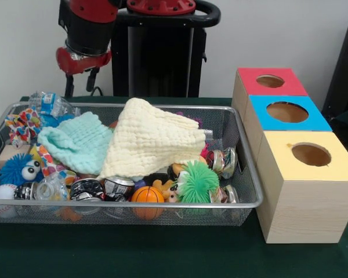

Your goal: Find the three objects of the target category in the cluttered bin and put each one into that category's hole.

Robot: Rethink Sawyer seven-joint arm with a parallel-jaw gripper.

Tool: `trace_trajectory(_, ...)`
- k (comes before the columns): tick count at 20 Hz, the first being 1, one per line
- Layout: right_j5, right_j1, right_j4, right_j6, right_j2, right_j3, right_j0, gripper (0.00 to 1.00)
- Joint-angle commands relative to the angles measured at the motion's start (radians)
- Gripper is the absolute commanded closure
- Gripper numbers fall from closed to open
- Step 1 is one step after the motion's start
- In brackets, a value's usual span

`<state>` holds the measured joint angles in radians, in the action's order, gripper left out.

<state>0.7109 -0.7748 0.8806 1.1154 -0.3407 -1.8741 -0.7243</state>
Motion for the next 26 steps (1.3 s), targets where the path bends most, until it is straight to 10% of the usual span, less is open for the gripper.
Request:
trace_trajectory(1, -0.123, 0.031, -0.021, -0.067, -0.117, 0.017, -0.077, 0.00)
trace_trajectory(3, -0.253, 0.044, -0.192, 0.206, -0.081, -0.029, -0.119, 0.00)
trace_trajectory(8, -0.222, 0.054, -0.230, 0.147, -0.059, 0.037, -0.112, 0.00)
trace_trajectory(15, -0.123, 0.018, -0.230, -0.025, -0.069, 0.021, -0.131, 0.00)
trace_trajectory(17, -0.004, -0.004, -0.129, -0.172, -0.042, 0.024, -0.067, 0.00)
trace_trajectory(21, 0.069, -0.025, -0.012, -0.409, -0.111, 0.004, -0.006, 0.00)
trace_trajectory(26, 0.111, -0.013, -0.041, -0.580, -0.253, -0.026, -0.090, 0.00)
